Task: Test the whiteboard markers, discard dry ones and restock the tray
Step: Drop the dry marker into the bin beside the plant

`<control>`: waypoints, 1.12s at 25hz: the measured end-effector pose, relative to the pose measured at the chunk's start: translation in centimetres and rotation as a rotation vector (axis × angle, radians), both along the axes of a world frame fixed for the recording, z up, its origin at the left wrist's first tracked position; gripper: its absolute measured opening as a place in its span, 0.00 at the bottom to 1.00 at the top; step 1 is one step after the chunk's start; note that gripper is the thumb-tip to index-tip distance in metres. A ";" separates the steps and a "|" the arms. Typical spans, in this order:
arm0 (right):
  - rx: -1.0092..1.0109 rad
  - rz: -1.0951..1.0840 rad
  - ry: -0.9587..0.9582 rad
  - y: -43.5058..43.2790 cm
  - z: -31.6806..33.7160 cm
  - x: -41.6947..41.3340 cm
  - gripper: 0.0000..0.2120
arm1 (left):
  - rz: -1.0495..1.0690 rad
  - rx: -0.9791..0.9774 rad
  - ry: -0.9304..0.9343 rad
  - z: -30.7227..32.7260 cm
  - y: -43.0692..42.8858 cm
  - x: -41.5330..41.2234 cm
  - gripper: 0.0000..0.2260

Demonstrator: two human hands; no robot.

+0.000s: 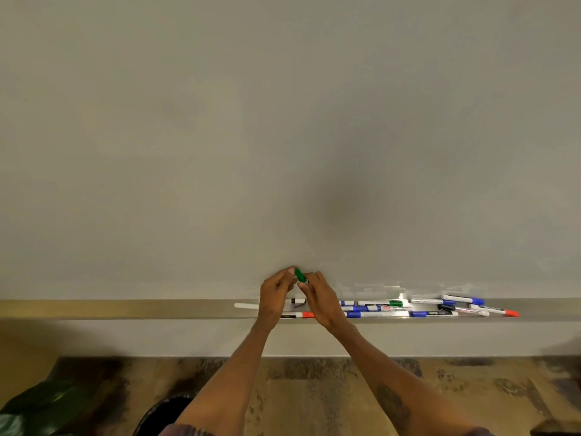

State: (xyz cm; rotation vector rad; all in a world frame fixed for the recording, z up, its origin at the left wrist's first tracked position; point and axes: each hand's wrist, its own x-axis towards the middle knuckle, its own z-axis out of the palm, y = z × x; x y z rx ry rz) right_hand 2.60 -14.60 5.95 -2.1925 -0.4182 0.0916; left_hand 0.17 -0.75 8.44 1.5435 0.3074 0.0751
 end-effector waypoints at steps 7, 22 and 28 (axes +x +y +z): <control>0.058 -0.129 0.004 0.8 1.8 -2.3 0.12 | -0.020 -0.244 0.008 1.6 -0.5 -1.1 0.11; 0.094 -0.334 -0.344 -1.0 12.1 -3.0 0.18 | 0.025 -0.234 -0.187 13.3 -5.8 -1.1 0.09; 0.214 -0.316 -0.477 -1.9 15.6 -2.6 0.16 | -0.011 -0.189 -0.294 17.5 -6.7 -1.0 0.09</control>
